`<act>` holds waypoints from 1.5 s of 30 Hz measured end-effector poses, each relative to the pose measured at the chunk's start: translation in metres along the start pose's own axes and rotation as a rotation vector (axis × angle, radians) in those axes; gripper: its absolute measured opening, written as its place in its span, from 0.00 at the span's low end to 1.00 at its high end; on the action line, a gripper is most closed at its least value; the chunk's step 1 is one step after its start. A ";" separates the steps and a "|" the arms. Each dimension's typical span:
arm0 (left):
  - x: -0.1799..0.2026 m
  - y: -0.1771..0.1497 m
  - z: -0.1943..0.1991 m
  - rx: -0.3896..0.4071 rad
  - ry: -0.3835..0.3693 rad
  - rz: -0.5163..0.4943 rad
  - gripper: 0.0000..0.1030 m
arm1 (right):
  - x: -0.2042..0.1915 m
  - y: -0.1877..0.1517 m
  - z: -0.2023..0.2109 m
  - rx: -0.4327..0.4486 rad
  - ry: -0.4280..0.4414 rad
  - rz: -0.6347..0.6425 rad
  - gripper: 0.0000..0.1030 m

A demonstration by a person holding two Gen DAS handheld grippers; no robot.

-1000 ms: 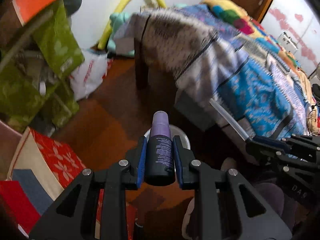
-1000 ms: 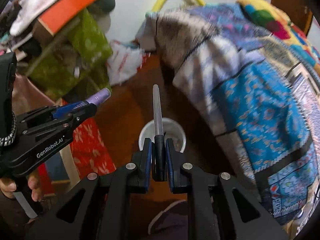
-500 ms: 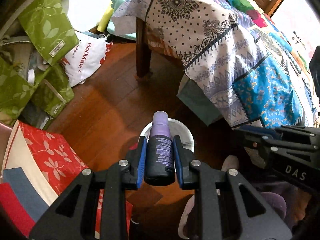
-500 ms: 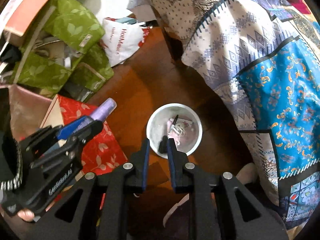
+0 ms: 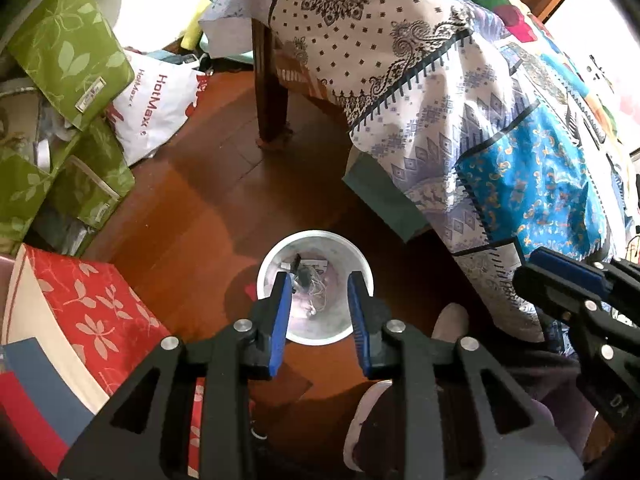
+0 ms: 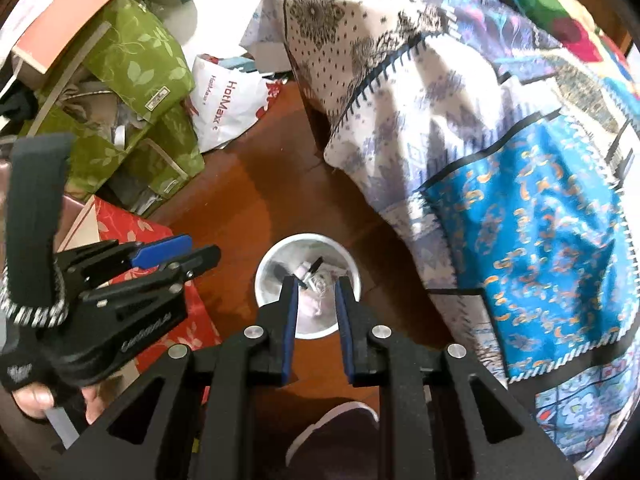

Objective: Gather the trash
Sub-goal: 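Open both tools above the bin to drop the bottle and stick, then move both open tools back to the items on the bed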

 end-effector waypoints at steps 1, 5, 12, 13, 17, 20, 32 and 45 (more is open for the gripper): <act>0.003 0.000 0.005 0.011 0.007 -0.013 0.27 | 0.001 0.000 0.003 0.010 -0.006 0.006 0.17; 0.017 -0.002 0.029 0.058 0.033 -0.062 0.27 | 0.002 -0.005 0.019 0.065 -0.026 0.034 0.17; 0.049 -0.005 0.088 0.186 0.047 -0.137 0.27 | 0.013 -0.014 0.070 0.207 -0.054 0.036 0.17; 0.055 -0.005 0.097 0.207 0.048 -0.146 0.28 | 0.015 -0.015 0.078 0.227 -0.054 0.030 0.17; 0.078 -0.005 0.128 0.284 0.038 -0.179 0.28 | 0.031 -0.019 0.110 0.301 -0.057 -0.011 0.18; 0.102 -0.005 0.149 0.339 0.030 -0.209 0.29 | 0.049 -0.022 0.135 0.362 -0.068 -0.046 0.18; 0.221 0.006 0.212 0.577 -0.067 -0.369 0.82 | 0.145 -0.048 0.244 0.697 -0.208 -0.254 0.81; 0.335 0.038 0.159 0.507 -0.159 -0.524 0.83 | 0.262 -0.071 0.244 0.676 -0.360 -0.411 0.81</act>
Point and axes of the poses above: each gripper's, at about its wrist camera, not at the fingertips, and z roughly against the way its jaws point, x to its right, y to its top, the point moved 7 cm from there along -z, roughly the way its jaws point, and after that the axes turned 15 degrees about -y, right-handed, at the moved point
